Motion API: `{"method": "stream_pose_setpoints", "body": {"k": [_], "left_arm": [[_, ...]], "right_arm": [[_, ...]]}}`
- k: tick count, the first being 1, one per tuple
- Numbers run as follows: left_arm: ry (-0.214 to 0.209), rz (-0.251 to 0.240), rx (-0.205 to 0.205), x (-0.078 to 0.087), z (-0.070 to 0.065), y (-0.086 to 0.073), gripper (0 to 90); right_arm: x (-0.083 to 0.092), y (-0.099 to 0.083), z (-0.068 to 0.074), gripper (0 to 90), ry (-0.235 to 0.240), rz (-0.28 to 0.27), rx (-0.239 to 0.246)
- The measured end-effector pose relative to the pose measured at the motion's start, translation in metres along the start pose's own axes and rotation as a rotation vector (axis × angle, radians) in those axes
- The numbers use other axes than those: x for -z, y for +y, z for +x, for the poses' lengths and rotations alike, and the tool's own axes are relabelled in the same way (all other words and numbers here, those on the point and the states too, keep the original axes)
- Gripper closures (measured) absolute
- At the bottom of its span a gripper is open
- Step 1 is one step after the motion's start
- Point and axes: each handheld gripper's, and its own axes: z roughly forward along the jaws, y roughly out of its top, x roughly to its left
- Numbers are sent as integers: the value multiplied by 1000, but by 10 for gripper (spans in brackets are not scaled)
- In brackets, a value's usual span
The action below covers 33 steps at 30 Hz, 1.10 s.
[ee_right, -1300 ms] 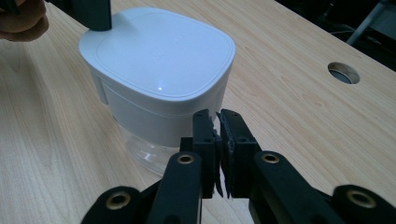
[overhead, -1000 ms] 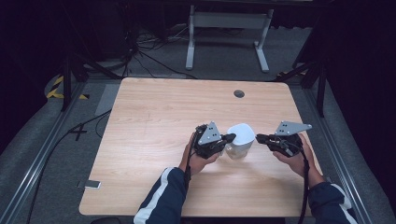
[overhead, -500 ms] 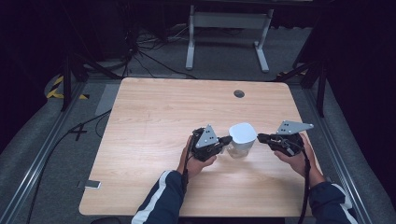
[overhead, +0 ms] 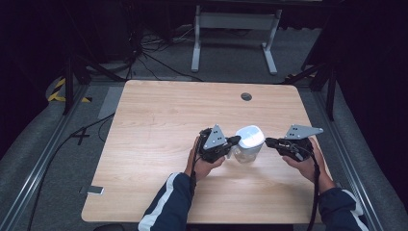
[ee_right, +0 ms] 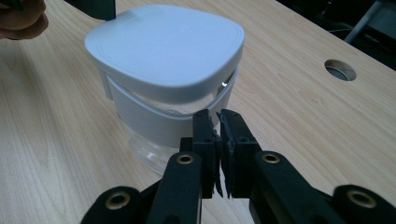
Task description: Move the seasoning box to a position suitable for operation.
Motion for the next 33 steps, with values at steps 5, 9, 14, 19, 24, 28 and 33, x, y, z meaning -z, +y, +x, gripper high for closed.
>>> {"method": "stream_pose_setpoints", "body": {"k": [5, 9, 14, 19, 24, 28, 33], "left_arm": [[-9, 10, 2, -5, -3, -1, 900], [-4, 25, -14, -6, -4, 1, 900], [-13, 38, 0, -10, -5, -5, 900], [-12, 44, -9, -10, -6, -4, 900], [10, 88, -46, 4, -2, 0, 899], [27, 129, -58, 33, 7, 0, 897], [62, 221, -77, 58, 17, -16, 886]], "right_arm": [[3, 2, -1, 854, -9, -23, -6], [6, 6, -1, 859, -19, -49, 1], [10, 18, 9, 876, -2, -83, 41], [10, 27, 19, 880, 13, -107, 65], [7, 36, 28, 886, 22, -114, 96], [2, 42, 40, 889, 38, -96, 130], [1, 43, 45, 888, 43, -92, 132]]}}
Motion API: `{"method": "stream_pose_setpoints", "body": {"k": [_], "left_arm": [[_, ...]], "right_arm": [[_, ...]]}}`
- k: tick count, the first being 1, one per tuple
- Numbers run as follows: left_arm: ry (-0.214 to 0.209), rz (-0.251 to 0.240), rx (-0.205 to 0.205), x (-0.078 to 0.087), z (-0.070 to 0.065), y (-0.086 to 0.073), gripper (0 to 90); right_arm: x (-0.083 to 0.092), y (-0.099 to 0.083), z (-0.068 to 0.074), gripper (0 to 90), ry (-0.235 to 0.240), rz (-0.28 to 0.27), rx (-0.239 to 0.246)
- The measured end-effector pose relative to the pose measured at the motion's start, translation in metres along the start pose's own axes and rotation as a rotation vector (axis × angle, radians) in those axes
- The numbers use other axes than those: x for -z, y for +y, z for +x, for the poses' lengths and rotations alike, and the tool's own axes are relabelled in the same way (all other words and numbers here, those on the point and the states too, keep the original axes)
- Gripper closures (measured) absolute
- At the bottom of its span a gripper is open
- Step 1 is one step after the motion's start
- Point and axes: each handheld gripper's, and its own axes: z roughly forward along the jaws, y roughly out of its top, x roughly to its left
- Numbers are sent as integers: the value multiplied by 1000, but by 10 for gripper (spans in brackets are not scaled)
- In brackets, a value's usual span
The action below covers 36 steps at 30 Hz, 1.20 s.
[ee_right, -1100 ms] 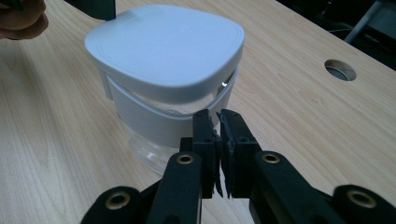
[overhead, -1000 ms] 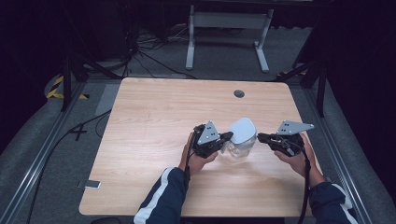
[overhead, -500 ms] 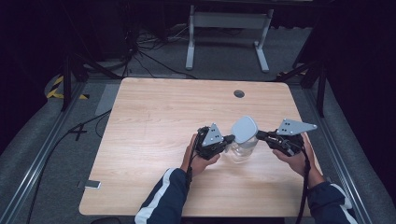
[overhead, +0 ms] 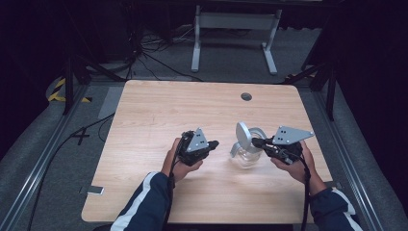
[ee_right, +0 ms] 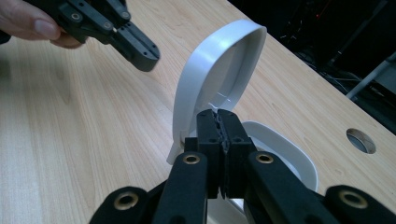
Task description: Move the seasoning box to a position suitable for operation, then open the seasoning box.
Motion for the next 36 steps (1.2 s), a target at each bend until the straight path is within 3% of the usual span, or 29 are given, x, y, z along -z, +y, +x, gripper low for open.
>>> {"method": "stream_pose_setpoints", "body": {"k": [3, 7, 12, 19, 23, 29, 33, 36], "left_arm": [[18, 39, -21, 12, 5, -8, 870], [41, 52, -7, 30, 10, -19, 856], [70, 94, -18, 49, 12, -35, 798], [109, 132, 17, 70, 17, -61, 745], [129, 173, 16, 80, 19, -73, 715], [153, 193, 50, 98, 22, -90, 605], [166, 218, 82, 107, 24, -104, 488], [177, 241, 99, 115, 28, -114, 428]], "right_arm": [[1, -1, -1, 881, -6, 3, 1], [8, -3, -5, 871, -8, -6, -10], [20, -6, -7, 848, -20, 10, 8], [39, -13, -5, 807, -78, 49, 51], [49, -19, -5, 747, -95, 57, 43], [65, -39, -2, 574, -137, 99, 55], [73, -60, -4, 494, -156, 124, 15], [78, -87, -5, 500, -155, 186, -17]]}}
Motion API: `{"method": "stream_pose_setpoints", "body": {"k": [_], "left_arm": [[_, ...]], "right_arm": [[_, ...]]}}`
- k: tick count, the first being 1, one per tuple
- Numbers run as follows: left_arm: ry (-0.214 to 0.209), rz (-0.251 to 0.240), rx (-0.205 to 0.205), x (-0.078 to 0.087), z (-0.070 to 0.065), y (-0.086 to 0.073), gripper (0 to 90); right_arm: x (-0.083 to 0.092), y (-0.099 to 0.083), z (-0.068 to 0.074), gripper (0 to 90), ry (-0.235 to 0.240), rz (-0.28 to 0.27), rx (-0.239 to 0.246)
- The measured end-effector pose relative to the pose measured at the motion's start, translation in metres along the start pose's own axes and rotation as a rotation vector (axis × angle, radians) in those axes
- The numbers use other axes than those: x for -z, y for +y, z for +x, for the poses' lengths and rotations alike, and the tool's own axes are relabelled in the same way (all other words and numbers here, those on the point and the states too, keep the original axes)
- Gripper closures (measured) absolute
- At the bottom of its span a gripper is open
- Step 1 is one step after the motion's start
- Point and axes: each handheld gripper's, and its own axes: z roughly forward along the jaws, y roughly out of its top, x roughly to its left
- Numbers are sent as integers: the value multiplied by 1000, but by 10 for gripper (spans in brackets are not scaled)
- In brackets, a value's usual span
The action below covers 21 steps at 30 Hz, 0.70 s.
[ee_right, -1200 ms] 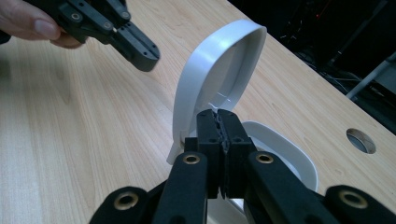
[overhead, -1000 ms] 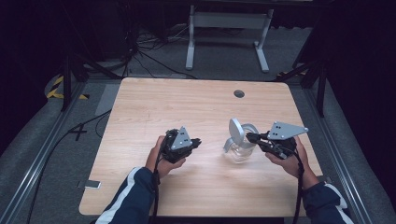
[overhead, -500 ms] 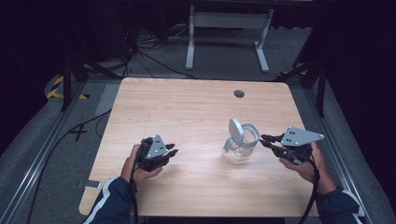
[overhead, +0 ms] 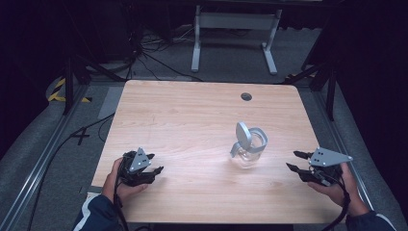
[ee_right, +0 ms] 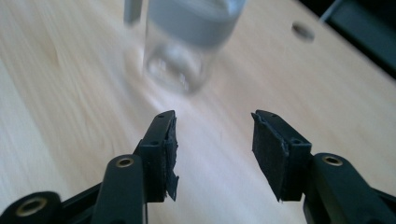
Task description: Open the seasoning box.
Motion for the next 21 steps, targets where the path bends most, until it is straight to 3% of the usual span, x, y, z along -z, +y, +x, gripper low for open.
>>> {"method": "stream_pose_setpoints", "body": {"k": [3, 5, 6, 8, 9, 11, 15, 17, 21], "left_arm": [[-22, 11, 49, 2, 8, -11, 371], [-23, 30, 56, 3, 10, -18, 344], [-23, 30, 56, 3, 10, -18, 327], [-38, 48, 85, 2, 10, -25, 303], [-41, 63, 68, 2, 11, -27, 289], [-49, 65, 81, 0, 10, -31, 259], [-96, 56, 137, -1, 15, -37, 209], [-84, 64, 142, -2, 16, -36, 160], [-77, 67, 147, -2, 16, -37, 155]], "right_arm": [[1, -28, -2, 470, -6, 47, -29], [2, -47, -4, 440, 5, 55, -83], [2, -47, -4, 440, 5, 55, -83], [1, -67, -6, 404, 10, 58, -154], [-1, -77, -7, 388, 21, 46, -200], [-5, -91, -7, 378, 25, 56, -244], [-11, -98, -5, 339, 46, 48, -282], [-15, -103, -6, 325, 67, 32, -323], [-16, -103, -7, 276, 31, 43, -352]]}}
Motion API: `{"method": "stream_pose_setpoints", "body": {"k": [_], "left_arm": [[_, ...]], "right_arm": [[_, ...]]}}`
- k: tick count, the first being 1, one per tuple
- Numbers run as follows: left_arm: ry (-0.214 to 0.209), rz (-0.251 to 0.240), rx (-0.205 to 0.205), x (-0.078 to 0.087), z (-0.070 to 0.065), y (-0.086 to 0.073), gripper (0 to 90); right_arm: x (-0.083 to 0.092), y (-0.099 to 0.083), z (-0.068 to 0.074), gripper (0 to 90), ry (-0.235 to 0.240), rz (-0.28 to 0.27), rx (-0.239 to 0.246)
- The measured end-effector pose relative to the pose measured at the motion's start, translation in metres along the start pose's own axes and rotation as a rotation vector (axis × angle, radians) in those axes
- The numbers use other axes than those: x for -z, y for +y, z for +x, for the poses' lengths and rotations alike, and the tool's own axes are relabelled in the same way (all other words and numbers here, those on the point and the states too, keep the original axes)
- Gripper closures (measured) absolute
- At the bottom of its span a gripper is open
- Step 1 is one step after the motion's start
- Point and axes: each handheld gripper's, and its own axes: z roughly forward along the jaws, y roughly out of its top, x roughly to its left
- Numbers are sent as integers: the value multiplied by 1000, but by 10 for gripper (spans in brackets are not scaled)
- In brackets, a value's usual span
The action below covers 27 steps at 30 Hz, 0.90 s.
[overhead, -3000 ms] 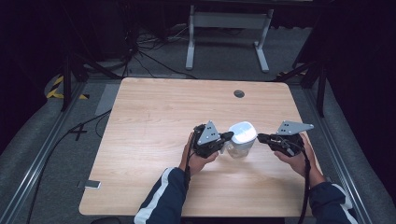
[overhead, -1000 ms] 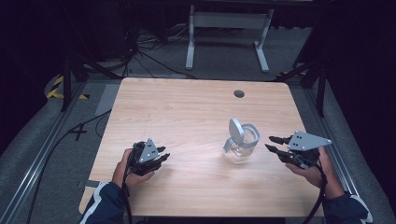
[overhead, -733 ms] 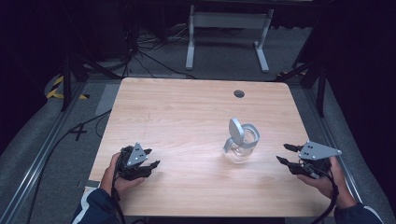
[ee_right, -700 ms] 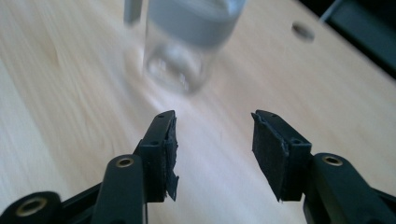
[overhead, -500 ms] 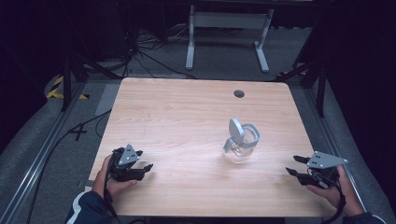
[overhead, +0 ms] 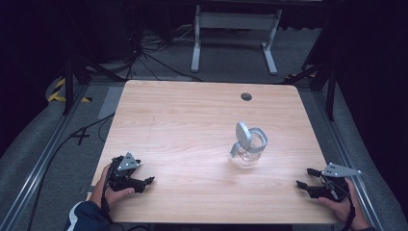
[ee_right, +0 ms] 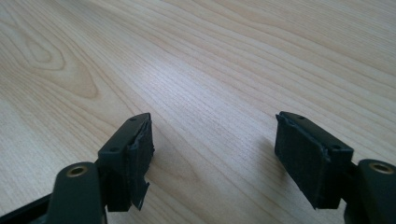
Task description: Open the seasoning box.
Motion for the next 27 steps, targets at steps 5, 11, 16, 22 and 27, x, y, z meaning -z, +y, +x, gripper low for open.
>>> {"method": "stream_pose_setpoints", "body": {"k": [5, 11, 16, 22, 27], "left_arm": [[2, 3, 11, 0, -1, 0, 152], [6, 3, 15, 0, -1, 0, 150], [6, 2, 17, 0, -1, 0, 148], [6, 4, 16, 0, -1, 0, 148], [7, 3, 18, 0, -1, 0, 146]], "right_arm": [[-1, 0, 1, 266, -4, 0, -6], [-1, 0, 1, 261, -6, 0, -6], [-1, 0, 0, 240, -14, 1, -13], [-1, 1, 0, 222, -23, 8, -16], [-2, 1, 0, 202, -29, 9, -24]]}}
